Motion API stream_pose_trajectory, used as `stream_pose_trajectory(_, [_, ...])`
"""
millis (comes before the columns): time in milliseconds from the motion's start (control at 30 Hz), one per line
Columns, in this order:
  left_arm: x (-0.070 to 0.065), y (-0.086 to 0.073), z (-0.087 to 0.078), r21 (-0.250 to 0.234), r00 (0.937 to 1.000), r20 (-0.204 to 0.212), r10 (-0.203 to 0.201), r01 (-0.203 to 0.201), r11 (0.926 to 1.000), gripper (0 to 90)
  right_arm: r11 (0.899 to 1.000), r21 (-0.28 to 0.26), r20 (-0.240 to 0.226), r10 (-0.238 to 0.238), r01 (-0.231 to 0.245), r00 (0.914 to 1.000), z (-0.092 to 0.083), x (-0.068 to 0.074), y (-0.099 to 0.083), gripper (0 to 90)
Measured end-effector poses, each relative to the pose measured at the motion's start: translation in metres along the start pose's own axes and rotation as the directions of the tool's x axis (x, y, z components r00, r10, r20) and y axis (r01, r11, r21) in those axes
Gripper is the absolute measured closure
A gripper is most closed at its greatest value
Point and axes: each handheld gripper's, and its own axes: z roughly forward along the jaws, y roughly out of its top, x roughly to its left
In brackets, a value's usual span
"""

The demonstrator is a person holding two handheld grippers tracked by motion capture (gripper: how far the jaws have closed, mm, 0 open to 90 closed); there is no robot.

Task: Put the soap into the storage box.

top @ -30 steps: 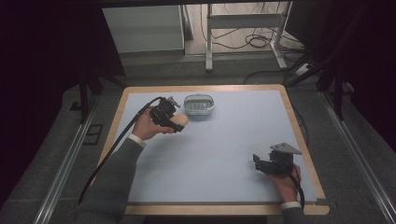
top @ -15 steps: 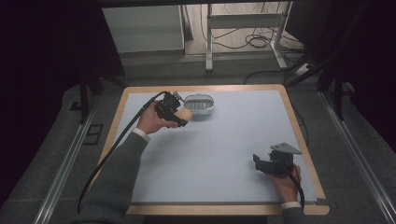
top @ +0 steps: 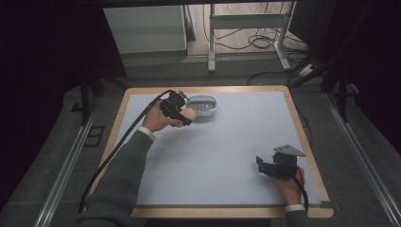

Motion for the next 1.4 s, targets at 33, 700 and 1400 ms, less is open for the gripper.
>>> stream_pose_trajectory(33, [0.001,0.001,0.001,-0.001,1.0,0.004,0.0,0.0,1.0,32.9,1.0,-0.001,-0.001,0.0,0.0,1.0,0.0,0.0,0.0,10.1])
stream_pose_trajectory(700, [0.009,0.021,0.011,0.013,1.0,0.008,-0.005,0.005,0.9999,32.9,1.0,-0.001,-0.001,-0.001,0.001,1.0,0.0,0.0,0.0,10.1])
stream_pose_trajectory(1400, [0.019,0.045,0.025,0.012,0.9998,0.017,0.005,-0.005,0.9999,32.8,1.0,-0.001,-0.005,0.004,-0.004,1.0,0.0,-0.001,0.0,10.1])
